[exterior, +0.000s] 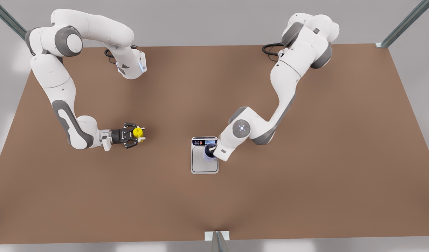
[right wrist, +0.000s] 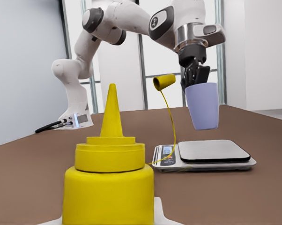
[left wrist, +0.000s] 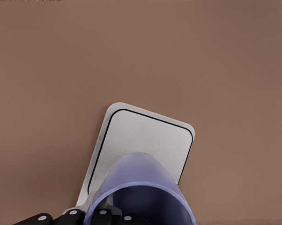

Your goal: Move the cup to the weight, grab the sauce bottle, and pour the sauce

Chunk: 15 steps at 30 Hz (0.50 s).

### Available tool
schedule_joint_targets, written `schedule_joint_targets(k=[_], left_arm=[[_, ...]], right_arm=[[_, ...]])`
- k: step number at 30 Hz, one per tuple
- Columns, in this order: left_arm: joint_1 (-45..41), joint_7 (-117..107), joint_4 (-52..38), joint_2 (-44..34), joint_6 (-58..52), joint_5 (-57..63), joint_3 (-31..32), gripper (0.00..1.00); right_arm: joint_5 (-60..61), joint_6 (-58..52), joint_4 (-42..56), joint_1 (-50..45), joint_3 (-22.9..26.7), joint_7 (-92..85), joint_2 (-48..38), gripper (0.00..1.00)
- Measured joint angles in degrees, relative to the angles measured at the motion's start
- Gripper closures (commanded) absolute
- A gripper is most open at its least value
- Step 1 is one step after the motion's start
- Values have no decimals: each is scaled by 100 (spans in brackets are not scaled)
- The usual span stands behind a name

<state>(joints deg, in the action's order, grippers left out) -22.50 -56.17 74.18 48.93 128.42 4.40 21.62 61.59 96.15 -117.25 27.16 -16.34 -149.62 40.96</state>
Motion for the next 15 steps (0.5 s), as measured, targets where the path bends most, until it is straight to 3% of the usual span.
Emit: schedule_joint_targets(k=[7,9,10,11,12,13,15], left_arm=[[-35,1,7,87,110,176,0,79],[-28,4,1,100,127,171,0,63],[-27,10,1,100,130,142,0,47],[-34,-14,0,100,130,115,-38,20],[-43,-16,1,100,171,92,-44,10],[-44,-15,9,108,212,71,-44,2],[-70,-24,9,108,214,48,-45,1]], right_arm=[[-536,-516,813,-159,-172,1506,-362,54],[-707,-545,1447,-503,-176,2183,-362,53],[-844,-541,1760,-613,-199,2595,-362,53],[-970,-548,2046,-736,-225,2912,-362,53],[-1126,-548,2307,-840,-236,3245,-370,53],[-1298,-540,2559,-986,-237,3475,-362,52],[-1513,-490,2854,-1261,-228,3720,-361,52]])
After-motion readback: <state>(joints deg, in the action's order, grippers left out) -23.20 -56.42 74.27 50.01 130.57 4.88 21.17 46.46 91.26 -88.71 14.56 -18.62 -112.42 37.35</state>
